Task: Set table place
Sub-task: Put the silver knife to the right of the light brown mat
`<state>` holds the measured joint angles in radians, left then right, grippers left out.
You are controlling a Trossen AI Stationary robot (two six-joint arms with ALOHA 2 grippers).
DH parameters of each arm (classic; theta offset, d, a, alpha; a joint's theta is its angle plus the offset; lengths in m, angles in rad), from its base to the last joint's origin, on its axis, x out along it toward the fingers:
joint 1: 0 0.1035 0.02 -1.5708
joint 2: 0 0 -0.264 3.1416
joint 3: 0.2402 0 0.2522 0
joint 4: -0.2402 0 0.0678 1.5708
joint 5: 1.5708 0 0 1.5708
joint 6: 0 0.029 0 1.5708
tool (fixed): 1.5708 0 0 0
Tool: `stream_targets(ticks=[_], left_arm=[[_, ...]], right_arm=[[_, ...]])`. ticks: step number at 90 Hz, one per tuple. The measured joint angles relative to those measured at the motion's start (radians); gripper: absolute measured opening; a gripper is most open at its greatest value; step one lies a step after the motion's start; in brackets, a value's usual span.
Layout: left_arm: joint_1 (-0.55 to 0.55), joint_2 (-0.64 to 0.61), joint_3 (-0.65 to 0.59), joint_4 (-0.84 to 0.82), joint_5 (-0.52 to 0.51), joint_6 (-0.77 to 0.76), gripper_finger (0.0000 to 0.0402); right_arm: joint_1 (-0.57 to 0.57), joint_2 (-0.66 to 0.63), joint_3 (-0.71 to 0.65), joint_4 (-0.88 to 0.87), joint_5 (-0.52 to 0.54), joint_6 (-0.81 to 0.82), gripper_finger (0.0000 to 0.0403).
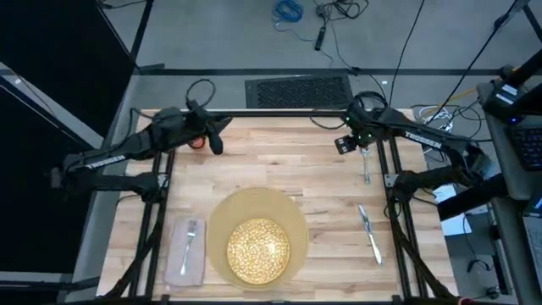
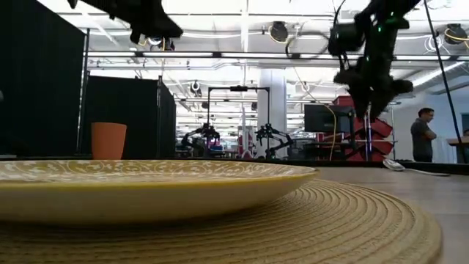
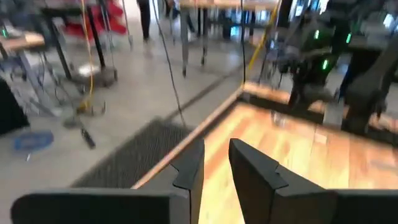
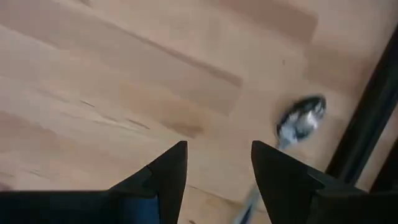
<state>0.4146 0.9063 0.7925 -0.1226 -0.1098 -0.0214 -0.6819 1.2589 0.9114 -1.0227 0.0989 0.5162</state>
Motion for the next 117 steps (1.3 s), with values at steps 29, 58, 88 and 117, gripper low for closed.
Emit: stream_targets(ticks=[29,58,88,117], left_arm=[[-0.05,0.003,0.0,-0.055,0.003,-0.043,0.0063],[-0.141,0.003,0.0,-0.025,0.002,-0.051,0.0063],[-0.163,0.003,0.0,-0.013,-0.004,-0.022,0.0063],[-0.163,0.003,0.0,-0.014,-0.004,-0.017,0.0063]], right_arm=[[0.015,0.055,-0.127,-0.005,-0.008,0.067,0.0164],[0.283,0.053,-0.177,-0.056,-0.126,0.211,0.0164],[0.751,0.052,-0.176,-0.073,-0.216,0.608,0.0164],[1.163,0.052,-0.116,-0.019,-0.255,1.084,0.0164]])
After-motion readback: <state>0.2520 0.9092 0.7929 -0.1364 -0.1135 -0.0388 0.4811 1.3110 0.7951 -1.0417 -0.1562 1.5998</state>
